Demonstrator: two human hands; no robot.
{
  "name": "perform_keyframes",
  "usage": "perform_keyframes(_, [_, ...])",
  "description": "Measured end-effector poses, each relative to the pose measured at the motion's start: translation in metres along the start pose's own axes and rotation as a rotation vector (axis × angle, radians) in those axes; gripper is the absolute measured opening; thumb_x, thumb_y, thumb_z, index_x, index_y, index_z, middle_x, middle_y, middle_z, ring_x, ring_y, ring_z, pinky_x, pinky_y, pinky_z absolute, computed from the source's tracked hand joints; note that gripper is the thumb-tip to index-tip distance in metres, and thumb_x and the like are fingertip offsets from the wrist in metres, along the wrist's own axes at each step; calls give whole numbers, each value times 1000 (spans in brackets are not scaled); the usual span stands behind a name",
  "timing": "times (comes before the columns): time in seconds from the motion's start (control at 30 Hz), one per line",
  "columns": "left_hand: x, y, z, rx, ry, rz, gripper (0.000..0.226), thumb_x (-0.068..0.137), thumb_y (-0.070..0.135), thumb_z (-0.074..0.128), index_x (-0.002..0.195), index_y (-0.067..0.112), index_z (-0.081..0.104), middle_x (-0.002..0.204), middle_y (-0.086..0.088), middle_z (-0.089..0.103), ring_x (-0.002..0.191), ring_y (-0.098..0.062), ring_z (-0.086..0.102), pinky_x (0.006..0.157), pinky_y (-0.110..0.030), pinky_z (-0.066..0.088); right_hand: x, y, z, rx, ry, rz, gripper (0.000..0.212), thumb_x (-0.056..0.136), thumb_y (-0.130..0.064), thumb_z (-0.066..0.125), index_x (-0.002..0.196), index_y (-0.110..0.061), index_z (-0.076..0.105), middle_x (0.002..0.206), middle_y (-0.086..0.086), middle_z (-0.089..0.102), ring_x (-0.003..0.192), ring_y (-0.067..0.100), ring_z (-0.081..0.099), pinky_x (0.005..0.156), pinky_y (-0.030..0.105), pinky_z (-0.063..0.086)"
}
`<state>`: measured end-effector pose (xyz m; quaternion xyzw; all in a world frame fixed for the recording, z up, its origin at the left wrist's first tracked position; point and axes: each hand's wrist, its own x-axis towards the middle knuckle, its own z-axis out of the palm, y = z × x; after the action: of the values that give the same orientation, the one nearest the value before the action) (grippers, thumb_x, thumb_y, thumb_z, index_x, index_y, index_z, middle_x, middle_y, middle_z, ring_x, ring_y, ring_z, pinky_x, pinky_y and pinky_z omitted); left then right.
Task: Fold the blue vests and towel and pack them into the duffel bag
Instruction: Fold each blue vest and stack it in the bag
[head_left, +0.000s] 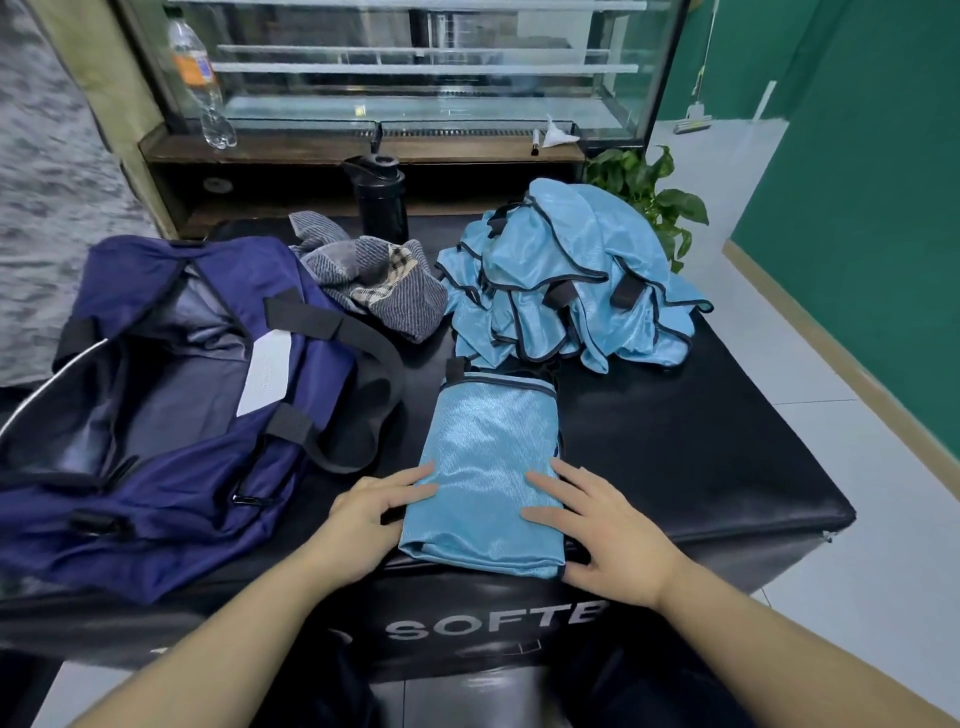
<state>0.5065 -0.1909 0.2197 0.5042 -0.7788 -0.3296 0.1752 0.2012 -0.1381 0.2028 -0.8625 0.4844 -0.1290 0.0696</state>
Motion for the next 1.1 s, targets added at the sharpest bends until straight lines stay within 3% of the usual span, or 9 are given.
perform_keyframes(0.17, [6,-9,0,13,-20,-6,68,90,19,64,96,83,41,116,61,32,115,2,42,113,-32,25,3,-6,3,69,74,19,47,74,-24,45,118,-32,60,140,-13,50,142,16,24,112,41,20])
perform_keyframes(0.27, [8,-5,-4,-10,-47,-20,37,86,46,57,103,77,46,123,54,36,122,2,42,114,-38,24,9,-13,7,271,127,180,43,83,-20,41,119,-26,63,138,-10,53,142,4,22,117,29,15])
perform_keyframes(0.4, [2,8,-3,92,4,-3,69,89,27,64,100,86,31,116,66,21,111,2,43,101,-18,20,27,-33,-4,416,215,351,36,88,-7,43,115,-15,65,124,-9,56,120,4,46,107,12,25])
perform_keyframes(0.5, [-1,18,2,93,34,-1,52,85,33,69,102,75,43,118,55,35,105,0,50,98,-19,26,43,-42,-18,540,221,562,19,94,-6,41,85,-17,54,87,0,62,80,19,54,72,28,42])
perform_keyframes(0.63, [-8,27,10,-222,111,-78,19,80,46,62,98,52,62,106,14,65,90,-17,62,92,-30,45,46,-46,-25,645,264,687,19,98,-21,40,87,-12,53,82,5,63,77,24,57,70,34,47])
perform_keyframes(0.73, [-15,30,18,-348,172,-79,35,75,57,53,96,32,66,100,-6,66,85,-17,58,83,-27,45,44,-52,-28,687,321,729,21,100,-26,42,85,-14,50,75,-2,59,67,12,50,60,21,40])
perform_keyframes(0.93, [-19,46,22,-505,226,-253,14,95,27,55,93,31,68,95,11,73,89,-3,65,79,-27,49,38,-59,-32,852,350,798,28,98,-35,45,79,-15,47,71,-8,50,65,7,44,61,16,38])
perform_keyframes(1.03, [-16,43,24,-481,227,-312,22,96,36,49,87,21,64,88,-1,70,84,-13,62,83,-36,49,31,-55,-28,812,232,791,16,92,-35,56,90,-19,58,83,-7,64,77,12,58,71,23,45])
perform_keyframes(1.1, [-11,39,26,-400,221,-370,34,95,41,45,86,12,59,83,-2,62,78,-13,55,80,-40,48,30,-50,-26,746,196,774,24,93,-34,55,89,-11,57,76,-5,58,69,14,51,64,25,41])
